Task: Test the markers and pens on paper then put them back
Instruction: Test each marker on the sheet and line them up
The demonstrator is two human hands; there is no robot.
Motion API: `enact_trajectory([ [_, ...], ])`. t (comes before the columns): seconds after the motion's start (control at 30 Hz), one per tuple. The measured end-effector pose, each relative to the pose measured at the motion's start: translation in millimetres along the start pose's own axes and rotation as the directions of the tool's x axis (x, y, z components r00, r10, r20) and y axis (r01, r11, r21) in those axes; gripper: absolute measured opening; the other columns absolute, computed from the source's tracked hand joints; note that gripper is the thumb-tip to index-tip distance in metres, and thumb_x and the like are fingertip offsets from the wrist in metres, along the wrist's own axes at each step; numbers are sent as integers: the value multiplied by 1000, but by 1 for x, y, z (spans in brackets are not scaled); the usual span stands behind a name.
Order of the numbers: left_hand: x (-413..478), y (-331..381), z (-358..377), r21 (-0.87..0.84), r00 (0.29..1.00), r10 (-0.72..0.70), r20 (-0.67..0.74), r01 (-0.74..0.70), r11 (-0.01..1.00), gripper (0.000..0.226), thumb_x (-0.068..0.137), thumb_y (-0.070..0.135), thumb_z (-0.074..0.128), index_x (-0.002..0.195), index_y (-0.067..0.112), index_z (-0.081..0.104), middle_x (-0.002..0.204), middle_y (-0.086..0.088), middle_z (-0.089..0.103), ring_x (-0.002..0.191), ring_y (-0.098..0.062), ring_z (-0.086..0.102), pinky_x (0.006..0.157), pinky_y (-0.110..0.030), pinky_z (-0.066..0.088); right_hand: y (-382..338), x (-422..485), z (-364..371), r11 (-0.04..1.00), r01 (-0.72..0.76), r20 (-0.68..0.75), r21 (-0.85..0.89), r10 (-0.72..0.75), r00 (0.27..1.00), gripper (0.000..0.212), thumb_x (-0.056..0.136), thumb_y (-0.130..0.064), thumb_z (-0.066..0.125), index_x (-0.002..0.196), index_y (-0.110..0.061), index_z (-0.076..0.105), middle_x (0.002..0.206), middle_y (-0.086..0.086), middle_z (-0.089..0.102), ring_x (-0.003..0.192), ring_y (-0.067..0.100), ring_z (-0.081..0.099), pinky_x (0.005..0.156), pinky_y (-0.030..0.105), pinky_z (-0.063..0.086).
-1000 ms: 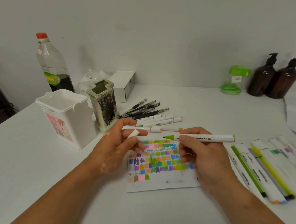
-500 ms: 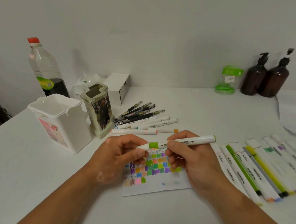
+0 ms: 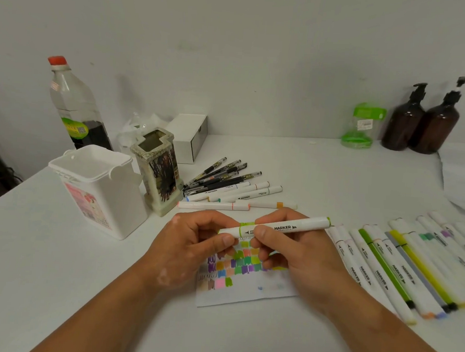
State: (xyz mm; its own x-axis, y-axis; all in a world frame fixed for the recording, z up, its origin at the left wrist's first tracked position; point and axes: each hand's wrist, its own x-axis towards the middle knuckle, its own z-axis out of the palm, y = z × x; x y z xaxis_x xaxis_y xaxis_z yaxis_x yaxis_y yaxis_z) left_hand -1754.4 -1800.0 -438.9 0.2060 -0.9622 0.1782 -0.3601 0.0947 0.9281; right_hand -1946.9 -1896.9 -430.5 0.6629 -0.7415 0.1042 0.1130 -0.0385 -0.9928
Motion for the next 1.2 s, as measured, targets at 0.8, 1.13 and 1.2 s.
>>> enact_trajectory([
  [0.8, 7, -20, -5, 619, 999, -46, -1, 37, 784, 56, 67, 65, 68, 119, 45, 63, 113, 31, 55, 101, 7, 54, 75, -4, 43, -14, 6, -50, 364, -257, -300, -895, -64, 952, 21, 74, -52, 77, 78, -35, 65, 67, -11, 62, 62, 5, 58, 51, 26, 42],
  [1.13, 7, -21, -15, 638, 996, -90, 14, 61, 768, 50, 70, 57, 76, 117, 47, 63, 110, 36, 48, 100, 11, 50, 74, -2, 38, -4, 7, -68, 180, -378, -379, -908, 28, 925, 35, 74, -55, 76, 95, -34, 57, 80, -14, 55, 75, 9, 52, 54, 27, 39],
  [1.2, 7, -21, -16, 638, 996, -89, 14, 60, 768, 48, 71, 56, 78, 116, 48, 63, 107, 38, 47, 100, 12, 49, 73, -3, 39, -6, 7, -70, 197, -375, -381, -906, 7, 925, 29, 76, -50, 75, 94, -34, 58, 77, -13, 60, 73, 8, 56, 56, 27, 43],
])
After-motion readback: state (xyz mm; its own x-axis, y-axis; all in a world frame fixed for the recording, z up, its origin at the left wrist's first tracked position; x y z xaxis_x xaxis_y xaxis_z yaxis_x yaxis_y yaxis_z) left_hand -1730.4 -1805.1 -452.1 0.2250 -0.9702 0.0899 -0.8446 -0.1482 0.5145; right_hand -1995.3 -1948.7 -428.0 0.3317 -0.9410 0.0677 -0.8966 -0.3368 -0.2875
